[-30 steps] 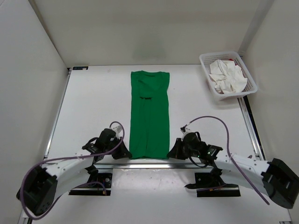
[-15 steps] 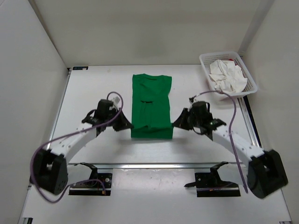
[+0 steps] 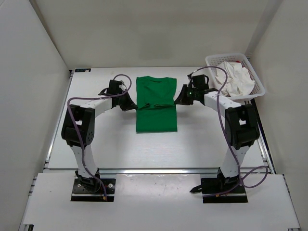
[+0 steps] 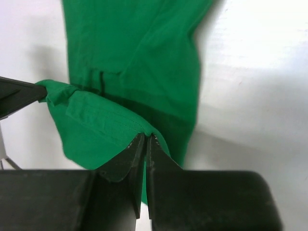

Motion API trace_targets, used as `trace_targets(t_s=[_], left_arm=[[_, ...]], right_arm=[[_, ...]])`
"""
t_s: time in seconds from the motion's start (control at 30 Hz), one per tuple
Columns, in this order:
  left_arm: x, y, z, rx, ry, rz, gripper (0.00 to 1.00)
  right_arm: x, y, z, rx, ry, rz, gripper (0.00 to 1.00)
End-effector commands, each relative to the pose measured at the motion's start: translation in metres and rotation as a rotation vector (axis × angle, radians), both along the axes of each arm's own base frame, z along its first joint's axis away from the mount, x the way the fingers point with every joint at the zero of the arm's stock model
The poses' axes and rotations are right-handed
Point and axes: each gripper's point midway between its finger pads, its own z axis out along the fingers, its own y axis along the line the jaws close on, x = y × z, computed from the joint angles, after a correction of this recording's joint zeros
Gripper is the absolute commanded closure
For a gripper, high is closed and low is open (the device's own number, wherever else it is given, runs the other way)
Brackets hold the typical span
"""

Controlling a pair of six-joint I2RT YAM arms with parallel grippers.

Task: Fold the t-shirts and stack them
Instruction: Fold the folded rectangular tshirt in 1/3 of the way

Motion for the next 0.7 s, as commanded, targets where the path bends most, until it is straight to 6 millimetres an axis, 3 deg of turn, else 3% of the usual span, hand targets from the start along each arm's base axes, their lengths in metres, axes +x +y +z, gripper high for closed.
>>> trace_targets(t_s=[0.0, 0.1, 0.17, 0.2, 0.23, 0.27, 0.33, 0.37, 0.4, 0.43, 0.47, 0.5, 0.57, 0.6, 0.67], left_arm=[[0.024, 0.002, 0.000, 0.037, -0.022, 0.007, 0.98], [0.029, -0.002, -0.013, 0.043, 0.002, -0.013, 0.88], [0.031, -0.002, -0.010, 0.022, -0.003, 0.002, 0.76], [0.037, 0.001, 0.000, 0.003, -0.036, 0.020, 0.66], [0.038, 0.001, 0.011, -0.020, -0.069, 0.020, 0.57], [0.038, 0.001, 0.020, -0.039, -0.085, 0.022, 0.54], [0.034, 0.008, 0.052, -0.058, -0.158, 0.043, 0.54], [0.031, 0.008, 0.074, -0.070, -0.211, 0.051, 0.55], [0.021, 0.006, 0.071, -0.073, -0.210, 0.049, 0.56], [0.007, 0.001, 0.075, -0.087, -0.229, 0.036, 0.57], [-0.005, -0.003, 0.076, -0.103, -0.242, 0.035, 0.58], [-0.016, -0.014, 0.074, -0.111, -0.237, 0.012, 0.58], [-0.051, -0.030, 0.048, -0.112, -0.188, -0.030, 0.59], [-0.056, -0.040, 0.044, -0.123, -0.197, -0.048, 0.59], [-0.072, -0.051, 0.014, -0.108, -0.134, -0.084, 0.60]], right_arm=[[0.022, -0.007, -0.013, -0.035, 0.010, 0.018, 1.00], [0.026, -0.008, -0.024, -0.047, 0.035, 0.026, 0.99], [0.032, -0.007, -0.020, -0.046, 0.017, 0.022, 0.85], [0.032, -0.006, -0.016, -0.051, 0.007, 0.018, 0.78], [0.033, -0.004, -0.008, -0.042, -0.012, 0.024, 0.64], [0.033, -0.007, -0.004, -0.034, -0.016, 0.008, 0.54], [0.032, -0.011, 0.022, -0.032, -0.080, 0.003, 0.48], [0.027, -0.011, 0.022, -0.037, -0.079, -0.005, 0.47], [0.019, -0.012, 0.026, -0.048, -0.096, -0.010, 0.46], [0.016, -0.014, 0.049, -0.028, -0.150, -0.031, 0.47], [-0.005, -0.007, 0.043, -0.011, -0.131, -0.026, 0.49], [-0.005, -0.008, 0.049, 0.000, -0.173, -0.034, 0.64], [-0.040, 0.005, 0.026, 0.039, -0.120, -0.011, 0.86], [-0.051, 0.011, 0.016, 0.045, -0.109, 0.005, 0.93], [-0.072, 0.025, -0.011, 0.027, -0.038, 0.066, 0.97]])
